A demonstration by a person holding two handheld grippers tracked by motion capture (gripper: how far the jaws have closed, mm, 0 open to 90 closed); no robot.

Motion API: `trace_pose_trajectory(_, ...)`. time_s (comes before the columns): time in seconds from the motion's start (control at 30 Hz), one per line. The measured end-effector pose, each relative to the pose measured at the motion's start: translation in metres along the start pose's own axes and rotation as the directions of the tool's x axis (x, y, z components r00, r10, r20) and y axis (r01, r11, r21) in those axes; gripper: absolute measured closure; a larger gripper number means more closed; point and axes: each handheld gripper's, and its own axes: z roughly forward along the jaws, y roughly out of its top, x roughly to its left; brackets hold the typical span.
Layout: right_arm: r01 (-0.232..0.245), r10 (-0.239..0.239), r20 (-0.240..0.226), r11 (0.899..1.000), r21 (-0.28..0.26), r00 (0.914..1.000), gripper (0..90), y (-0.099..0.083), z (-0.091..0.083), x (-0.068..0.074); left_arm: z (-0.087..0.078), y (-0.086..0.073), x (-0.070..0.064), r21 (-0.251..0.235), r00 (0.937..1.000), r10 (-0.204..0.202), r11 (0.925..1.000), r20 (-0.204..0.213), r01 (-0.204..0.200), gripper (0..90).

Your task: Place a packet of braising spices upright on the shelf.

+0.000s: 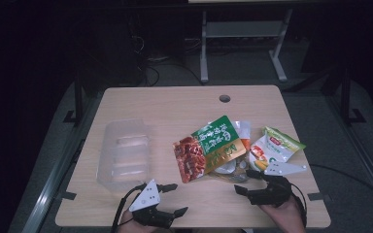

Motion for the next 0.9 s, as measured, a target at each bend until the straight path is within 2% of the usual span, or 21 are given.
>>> trace_pose_trajectory(0.5,0.022,-0.022,0.014,1.000,0.001,0.9996,22.8,0.0034,0.0016,0.0055,-0.0045,-0.0001,-0.0006,-0.004,0.9998,0.016,0.9999,-0.009,-0.016,25.2)
trace_pose_trajectory(0.7,0.016,-0.016,0.018,1.000,0.001,0.9997,22.8,0.0047,0.0042,0.0068,-0.0042,-0.0001,-0.0010,-0.002,0.9998,0.018,0.9998,-0.007,-0.018,25.2)
trace_pose_trajectory(0.83,-0.001,0.000,0.028,1.000,0.003,0.9996,22.8,0.0054,0.0069,0.0054,-0.0039,0.0000,-0.0012,-0.001,0.9998,0.019,0.9998,-0.007,-0.019,25.2)
trace_pose_trajectory(0.9,-0.025,0.025,0.028,1.000,0.000,0.9993,22.7,0.0071,0.0098,0.0046,-0.0044,0.0001,-0.0012,-0.002,0.9998,0.019,0.9998,-0.009,-0.019,25.2)
